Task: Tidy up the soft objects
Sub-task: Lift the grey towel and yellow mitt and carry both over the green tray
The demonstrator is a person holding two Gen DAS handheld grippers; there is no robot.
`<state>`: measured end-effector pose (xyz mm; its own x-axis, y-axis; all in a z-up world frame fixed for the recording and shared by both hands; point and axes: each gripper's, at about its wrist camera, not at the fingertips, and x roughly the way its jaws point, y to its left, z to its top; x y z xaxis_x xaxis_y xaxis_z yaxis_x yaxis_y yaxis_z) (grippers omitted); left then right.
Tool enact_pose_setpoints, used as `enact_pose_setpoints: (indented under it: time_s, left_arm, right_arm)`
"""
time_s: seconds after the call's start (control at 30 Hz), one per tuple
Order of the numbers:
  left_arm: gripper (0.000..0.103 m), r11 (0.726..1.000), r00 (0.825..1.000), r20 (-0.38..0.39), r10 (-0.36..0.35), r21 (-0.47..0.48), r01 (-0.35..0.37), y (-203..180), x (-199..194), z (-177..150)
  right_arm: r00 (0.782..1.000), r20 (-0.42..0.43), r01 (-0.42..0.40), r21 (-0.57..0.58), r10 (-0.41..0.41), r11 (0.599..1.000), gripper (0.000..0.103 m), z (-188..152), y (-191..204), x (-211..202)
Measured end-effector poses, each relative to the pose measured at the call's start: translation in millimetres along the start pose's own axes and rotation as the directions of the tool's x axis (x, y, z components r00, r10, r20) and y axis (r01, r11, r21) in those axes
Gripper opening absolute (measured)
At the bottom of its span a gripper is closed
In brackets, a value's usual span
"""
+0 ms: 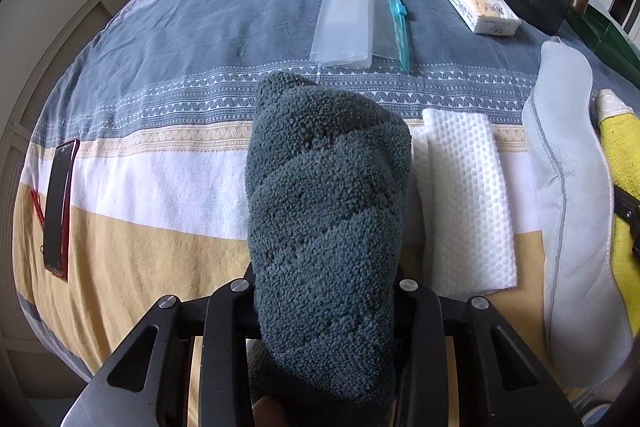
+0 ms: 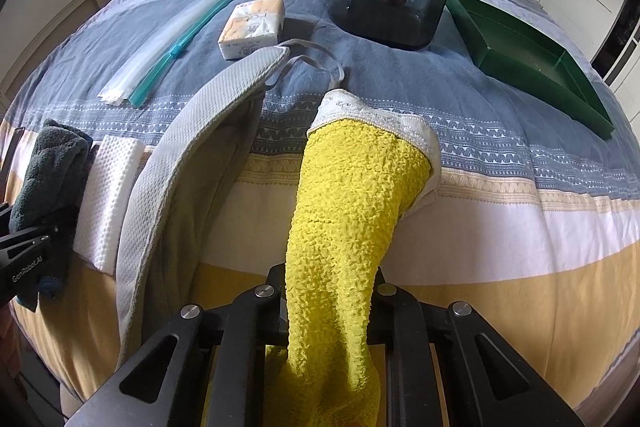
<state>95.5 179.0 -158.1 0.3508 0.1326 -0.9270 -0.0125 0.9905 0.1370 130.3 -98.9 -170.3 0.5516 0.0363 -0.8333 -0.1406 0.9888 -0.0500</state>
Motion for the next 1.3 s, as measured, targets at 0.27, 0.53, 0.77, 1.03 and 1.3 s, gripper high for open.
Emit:
enact_pose_setpoints:
  time_s: [0.27,0.53,0.77,1.03,1.3]
  left_arm:
    - [0.029,1.0,0.999,0.036,0.018,-0.023,-0.018,8,-17,0]
    - [0.029,0.998,0.993,0.102,0.063,-0.036,-0.06,5,-59,-9]
    - [0.029,0.998,0.982,0.177,0.06,-0.027,-0.057,-5,-114,-15]
    - [0.029,0.996,0.962,0.27,-0.041,0.093,0.016,-85,-177,-1]
    - [0.029,0.955,0.926,0.303,-0.225,0.257,0.148,-204,-211,37]
  right_arm:
    - [0.999,0.044,-0.009,0.01,0.008,1.0,0.015,0,-5,-23]
    - [0.993,0.115,-0.023,0.02,0.02,1.0,0.015,-2,-15,-61]
    - [0.982,0.19,-0.032,0.044,0.023,0.998,0.015,-13,-44,-106]
    - [0.963,0.268,-0.014,0.117,-0.018,0.993,0.015,-37,-106,-156]
    - [0.944,0.314,0.049,0.158,-0.098,0.986,0.015,-49,-190,-189]
